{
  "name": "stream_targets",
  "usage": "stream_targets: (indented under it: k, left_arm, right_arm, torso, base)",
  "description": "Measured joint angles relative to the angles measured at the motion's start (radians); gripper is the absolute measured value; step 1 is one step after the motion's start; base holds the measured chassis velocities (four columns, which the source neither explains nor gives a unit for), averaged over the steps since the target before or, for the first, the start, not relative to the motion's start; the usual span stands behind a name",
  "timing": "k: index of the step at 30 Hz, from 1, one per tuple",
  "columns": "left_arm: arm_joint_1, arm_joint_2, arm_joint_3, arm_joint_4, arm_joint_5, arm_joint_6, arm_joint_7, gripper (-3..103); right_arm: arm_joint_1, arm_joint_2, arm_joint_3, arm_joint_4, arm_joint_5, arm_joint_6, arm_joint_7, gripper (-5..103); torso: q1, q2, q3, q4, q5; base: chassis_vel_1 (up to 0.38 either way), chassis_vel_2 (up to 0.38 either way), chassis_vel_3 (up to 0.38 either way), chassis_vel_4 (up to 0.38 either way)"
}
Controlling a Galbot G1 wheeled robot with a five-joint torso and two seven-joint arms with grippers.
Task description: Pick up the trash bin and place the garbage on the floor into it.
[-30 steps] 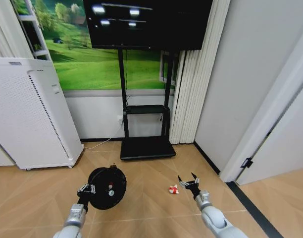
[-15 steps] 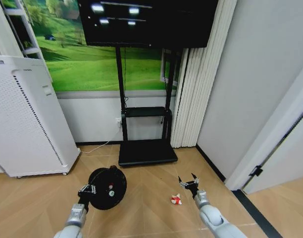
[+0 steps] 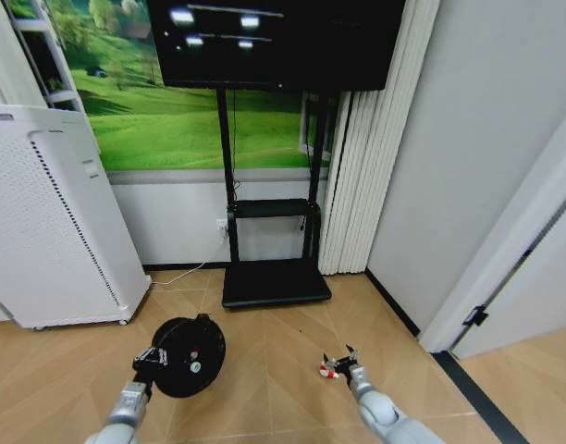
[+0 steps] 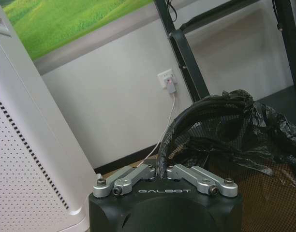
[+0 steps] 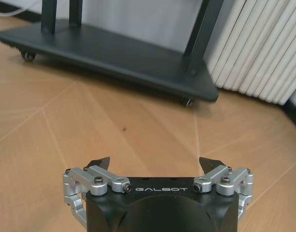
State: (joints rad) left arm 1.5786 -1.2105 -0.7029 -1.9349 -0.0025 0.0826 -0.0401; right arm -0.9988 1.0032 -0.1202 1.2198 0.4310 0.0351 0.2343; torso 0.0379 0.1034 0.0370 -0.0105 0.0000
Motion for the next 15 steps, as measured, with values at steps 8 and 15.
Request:
stream_targets:
  k: [8, 15]
  left_arm:
    - [-0.012, 0.013, 0.013, 0.036, 0.001, 0.004, -0.002, 4]
    - [-0.018, -0.004, 0.033, 0.042, 0.008, 0.003, -0.002, 4]
  right_arm:
    - [0.037, 0.079, -0.098, -0.109, 0.103, -0.112, 0.076, 100]
    - [0.082, 0.189, -0.108, -0.231, 0.079, -0.109, 0.079, 100]
  torso:
    - [0.000, 0.000, 0.000, -0.0008, -0.0005]
    - [0.000, 0.000, 0.000, -0.0003, 0.0000]
  base:
    - [0.000, 0.000, 0.000, 0.000]
    - [0.000, 0.000, 0.000, 0.000]
